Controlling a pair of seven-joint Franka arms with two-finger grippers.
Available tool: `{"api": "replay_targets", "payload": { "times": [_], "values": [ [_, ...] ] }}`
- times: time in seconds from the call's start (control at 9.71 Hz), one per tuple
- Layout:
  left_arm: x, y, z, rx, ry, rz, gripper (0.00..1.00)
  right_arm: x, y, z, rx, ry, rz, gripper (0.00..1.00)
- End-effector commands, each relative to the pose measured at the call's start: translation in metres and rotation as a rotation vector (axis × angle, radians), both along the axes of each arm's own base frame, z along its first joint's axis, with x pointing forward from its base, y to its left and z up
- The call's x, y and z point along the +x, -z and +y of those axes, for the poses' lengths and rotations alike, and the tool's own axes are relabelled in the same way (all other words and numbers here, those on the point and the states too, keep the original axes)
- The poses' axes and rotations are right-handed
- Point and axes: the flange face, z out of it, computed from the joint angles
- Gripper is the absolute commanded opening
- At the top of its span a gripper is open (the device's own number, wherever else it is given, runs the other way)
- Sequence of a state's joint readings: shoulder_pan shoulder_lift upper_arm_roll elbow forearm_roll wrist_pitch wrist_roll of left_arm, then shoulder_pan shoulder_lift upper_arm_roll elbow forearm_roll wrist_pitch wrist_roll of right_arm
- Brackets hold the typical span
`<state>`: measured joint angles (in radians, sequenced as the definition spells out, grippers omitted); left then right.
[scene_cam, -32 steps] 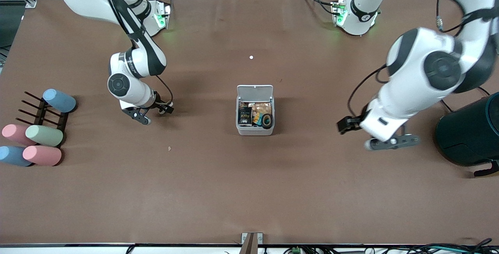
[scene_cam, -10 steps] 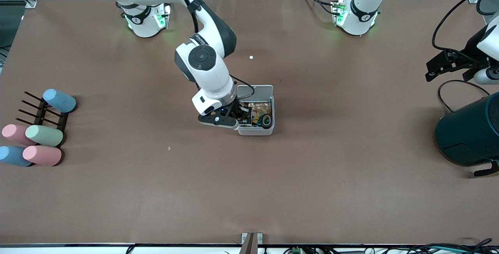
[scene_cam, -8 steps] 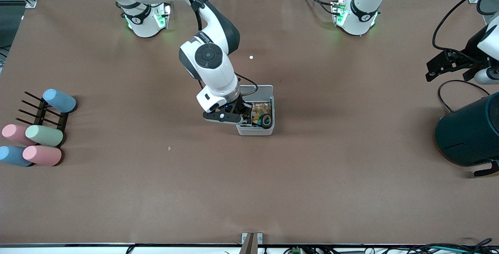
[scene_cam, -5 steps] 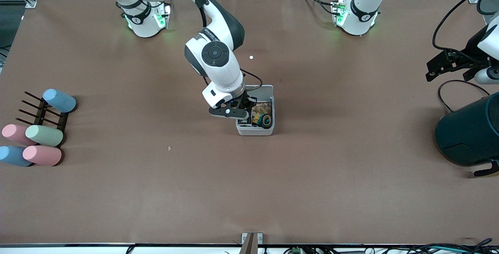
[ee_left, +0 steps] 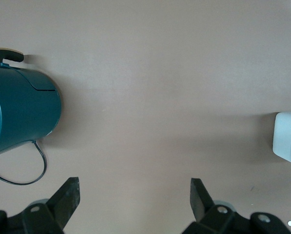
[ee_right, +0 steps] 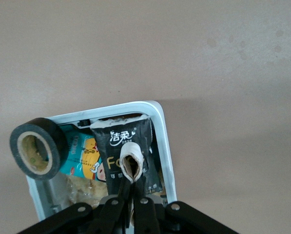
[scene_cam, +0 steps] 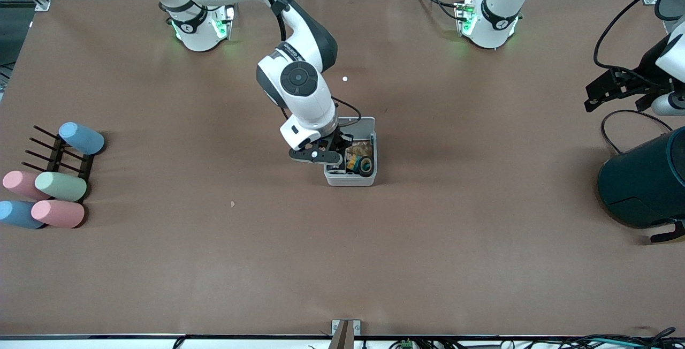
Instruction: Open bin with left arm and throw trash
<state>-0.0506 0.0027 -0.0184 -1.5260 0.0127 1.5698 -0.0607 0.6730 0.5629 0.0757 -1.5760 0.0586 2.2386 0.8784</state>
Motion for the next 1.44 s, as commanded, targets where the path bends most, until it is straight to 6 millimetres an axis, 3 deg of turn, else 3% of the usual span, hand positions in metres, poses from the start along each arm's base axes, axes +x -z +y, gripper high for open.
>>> {"api": "replay_targets", "payload": {
  "times": [0.0, 0.1, 0.31, 0.51, 0.62, 0.72, 0.82, 0.93, 1.13, 1.34],
  "values": [
    [0.002, -0.005, 0.002, -0.012, 0.002, -0.009, 1.0, 0.006, -0.004, 0.005, 0.017, -0.001, -0.003, 0.39],
    [0.002, -0.005, 0.002, -0.015, -0.004, -0.009, 1.0, 0.008, -0.01, 0.006, 0.025, 0.003, -0.009, 0.57],
    [0.002, -0.005, 0.003, -0.015, -0.011, -0.007, 1.0, 0.012, -0.018, 0.004, 0.031, 0.008, -0.016, 0.73],
    [0.002, -0.005, 0.004, -0.015, -0.043, -0.007, 1.0, 0.015, -0.033, 0.003, 0.03, 0.023, -0.013, 0.73],
    [0.002, -0.005, 0.005, -0.013, -0.043, -0.007, 1.0, 0.019, -0.05, -0.002, 0.011, 0.025, 0.006, 0.78],
    [0.003, -0.005, 0.005, -0.013, -0.035, -0.009, 1.0, 0.027, -0.08, -0.018, -0.001, 0.044, 0.016, 0.79],
    [0.003, -0.004, 0.005, -0.013, -0.029, -0.007, 1.0, 0.041, -0.113, -0.052, -0.006, 0.086, 0.023, 0.79],
    [0.003, -0.005, 0.005, -0.013, -0.032, -0.009, 1.0, 0.044, -0.158, -0.086, -0.014, 0.127, 0.028, 0.79],
    [0.002, -0.006, 0.004, -0.01, -0.04, -0.011, 1.0, 0.05, -0.238, -0.197, -0.047, 0.163, 0.065, 0.79],
    [0.003, -0.005, 0.005, -0.009, -0.039, -0.009, 1.0, 0.039, -0.286, -0.292, -0.076, 0.078, 0.119, 0.85]
  ]
}}
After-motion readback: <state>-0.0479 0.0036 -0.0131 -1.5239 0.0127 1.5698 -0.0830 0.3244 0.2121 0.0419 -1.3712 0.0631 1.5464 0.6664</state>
